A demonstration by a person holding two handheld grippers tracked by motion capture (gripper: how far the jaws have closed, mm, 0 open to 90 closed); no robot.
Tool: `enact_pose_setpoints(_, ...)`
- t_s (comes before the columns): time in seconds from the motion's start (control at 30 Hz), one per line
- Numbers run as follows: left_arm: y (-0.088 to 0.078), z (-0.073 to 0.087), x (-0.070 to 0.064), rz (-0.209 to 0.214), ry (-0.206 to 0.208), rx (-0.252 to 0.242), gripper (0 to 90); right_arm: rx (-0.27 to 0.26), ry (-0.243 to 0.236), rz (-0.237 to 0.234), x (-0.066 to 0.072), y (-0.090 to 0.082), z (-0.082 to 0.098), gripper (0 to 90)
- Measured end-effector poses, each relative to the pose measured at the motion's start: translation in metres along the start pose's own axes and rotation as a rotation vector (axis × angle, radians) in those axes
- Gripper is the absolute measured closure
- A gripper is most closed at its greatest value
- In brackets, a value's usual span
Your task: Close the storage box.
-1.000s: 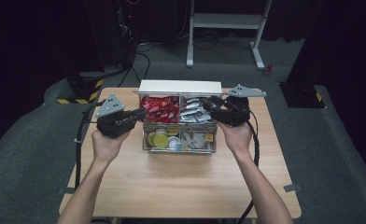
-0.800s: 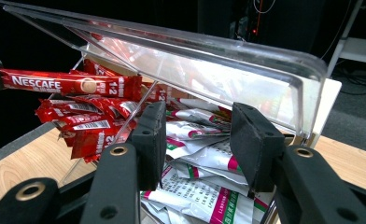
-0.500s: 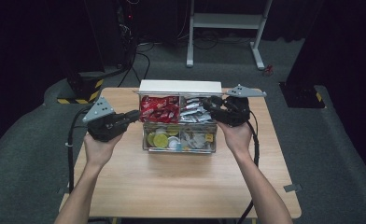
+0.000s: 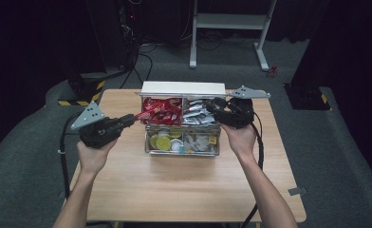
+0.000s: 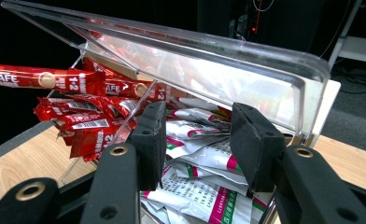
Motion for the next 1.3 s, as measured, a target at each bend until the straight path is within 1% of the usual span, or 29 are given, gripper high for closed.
enact_pose_setpoints(0.2,-0.008,0.003,0.005,0.002,-0.020,-0.016,86.1,-0.003,0.006,-0.003,0.000,0.000,0.001,56.1)
enact_pose_setpoints(0.27,-0.013,0.003,0.007,0.004,-0.031,-0.028,86.2,0.000,0.004,-0.002,0.000,0.000,0.000,56.1)
enact_pose_setpoints(0.3,-0.013,0.003,0.007,0.004,-0.031,-0.028,86.2,-0.001,0.002,-0.001,0.000,0.000,0.000,56.0)
enact_pose_setpoints(0.43,-0.023,0.005,0.010,0.000,-0.029,-0.040,86.2,-0.007,0.007,0.001,0.000,0.001,0.001,56.1)
enact_pose_setpoints(0.57,-0.027,0.006,0.011,-0.006,-0.037,-0.045,86.3,-0.002,0.007,0.000,0.000,0.001,0.000,56.0)
enact_pose_setpoints(0.7,-0.030,0.007,0.012,-0.009,-0.035,-0.052,86.3,-0.003,0.007,0.001,0.000,0.001,0.001,55.9)
enact_pose_setpoints(0.87,-0.035,0.010,0.016,-0.014,-0.050,-0.059,86.3,-0.003,0.010,-0.001,0.000,0.001,0.001,55.9)
enact_pose_setpoints(0.97,-0.039,0.010,0.017,-0.021,-0.051,-0.066,86.3,0.001,0.007,-0.001,0.000,0.001,0.000,55.8)
enact_pose_setpoints(1.03,-0.042,0.011,0.018,-0.023,-0.052,-0.073,86.3,-0.005,0.010,0.000,0.000,0.001,0.001,55.8)
enact_pose_setpoints(1.1,-0.047,0.013,0.021,-0.034,-0.060,-0.079,86.4,-0.004,0.010,0.000,0.000,0.001,0.001,55.8)
enact_pose_setpoints(1.17,-0.048,0.014,0.022,-0.036,-0.061,-0.079,86.4,-0.004,0.011,-0.001,0.000,0.001,0.001,55.8)
enact_pose_setpoints(1.3,-0.055,0.017,0.027,-0.049,-0.077,-0.089,86.4,0.000,0.009,0.000,0.000,0.001,0.001,55.6)
Point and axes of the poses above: each handheld gripper's, and its own axes: y roughly forward along the jaws, z roughly out of its underside, x roughly to its left, the point moved 1 cm from there along y, roughly forward along the jaws, and after that the axes turned 10 degrees about -y, right-handed, at the moved point
